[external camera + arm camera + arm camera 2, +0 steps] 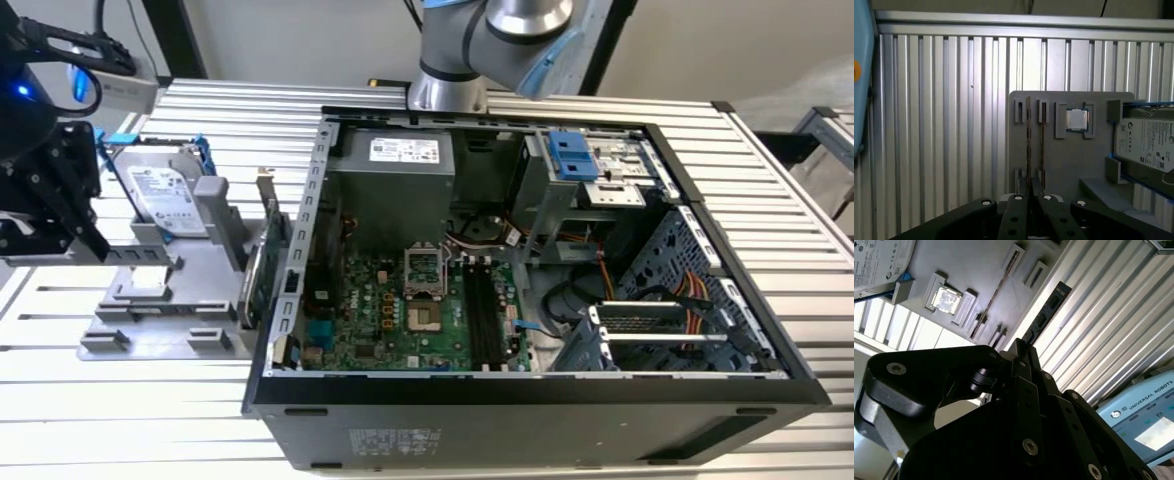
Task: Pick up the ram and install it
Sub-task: 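Pick up the ram and move it above insertion slot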
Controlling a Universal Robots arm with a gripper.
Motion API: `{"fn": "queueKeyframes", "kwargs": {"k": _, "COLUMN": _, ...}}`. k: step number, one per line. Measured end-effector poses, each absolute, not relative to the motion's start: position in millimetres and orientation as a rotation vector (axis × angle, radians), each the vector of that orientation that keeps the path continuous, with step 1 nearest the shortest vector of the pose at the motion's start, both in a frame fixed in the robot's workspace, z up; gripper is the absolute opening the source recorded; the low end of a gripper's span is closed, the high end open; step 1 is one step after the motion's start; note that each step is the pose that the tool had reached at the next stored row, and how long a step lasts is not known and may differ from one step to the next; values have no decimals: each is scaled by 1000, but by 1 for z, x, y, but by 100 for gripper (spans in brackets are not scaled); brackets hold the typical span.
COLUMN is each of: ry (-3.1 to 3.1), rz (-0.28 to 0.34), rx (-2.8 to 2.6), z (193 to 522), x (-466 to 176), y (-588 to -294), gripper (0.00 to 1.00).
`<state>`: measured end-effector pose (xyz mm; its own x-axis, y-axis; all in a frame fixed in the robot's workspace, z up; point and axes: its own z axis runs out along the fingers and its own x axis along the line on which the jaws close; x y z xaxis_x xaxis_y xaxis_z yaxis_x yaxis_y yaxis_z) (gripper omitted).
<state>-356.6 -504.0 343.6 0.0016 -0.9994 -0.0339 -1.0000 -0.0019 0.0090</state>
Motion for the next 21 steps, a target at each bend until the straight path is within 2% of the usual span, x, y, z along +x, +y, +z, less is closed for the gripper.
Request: {"fn": "queueKeyframes", "kwargs": {"k": 21, "ry": 2207, "rz": 47, "rx": -2211, "z": 363, "x": -357, "y": -504, "gripper": 0}}
